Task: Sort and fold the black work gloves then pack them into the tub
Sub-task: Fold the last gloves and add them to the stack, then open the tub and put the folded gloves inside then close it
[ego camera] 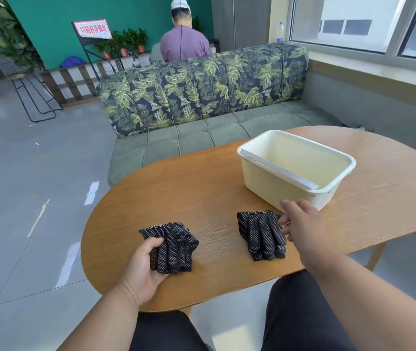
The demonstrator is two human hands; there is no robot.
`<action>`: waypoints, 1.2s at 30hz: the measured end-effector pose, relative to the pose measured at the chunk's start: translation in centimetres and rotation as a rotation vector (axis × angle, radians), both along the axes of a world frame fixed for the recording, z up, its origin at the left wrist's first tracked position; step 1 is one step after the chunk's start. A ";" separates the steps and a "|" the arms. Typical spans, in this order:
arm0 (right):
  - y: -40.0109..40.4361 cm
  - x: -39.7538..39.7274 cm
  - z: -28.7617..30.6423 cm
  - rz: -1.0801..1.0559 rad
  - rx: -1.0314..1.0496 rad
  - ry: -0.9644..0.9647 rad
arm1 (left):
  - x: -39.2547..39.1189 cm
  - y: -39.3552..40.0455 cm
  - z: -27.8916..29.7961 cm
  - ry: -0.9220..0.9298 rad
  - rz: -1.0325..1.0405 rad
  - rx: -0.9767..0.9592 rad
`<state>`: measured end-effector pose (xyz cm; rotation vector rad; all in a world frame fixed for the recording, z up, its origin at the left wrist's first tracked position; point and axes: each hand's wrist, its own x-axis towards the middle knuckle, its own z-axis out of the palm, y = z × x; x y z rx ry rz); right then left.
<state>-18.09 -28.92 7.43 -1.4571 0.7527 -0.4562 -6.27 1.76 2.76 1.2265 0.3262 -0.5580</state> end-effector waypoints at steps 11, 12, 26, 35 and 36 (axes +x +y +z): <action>-4.1 0.7 1.6 -0.181 0.383 0.058 | -0.2 0.7 0.6 0.056 0.038 -0.109; -4.2 0.9 1.5 -0.185 0.372 0.062 | -0.3 0.7 0.6 0.058 0.037 -0.115; -4.4 2.3 2.0 -0.251 0.323 0.020 | 0.0 1.3 1.2 0.079 0.059 -0.159; -2.9 5.1 5.4 -0.116 0.172 -0.066 | -0.2 3.1 2.4 0.049 0.083 -0.221; -2.2 5.6 5.8 -0.091 0.168 -0.090 | -0.2 3.4 2.7 0.035 0.087 -0.233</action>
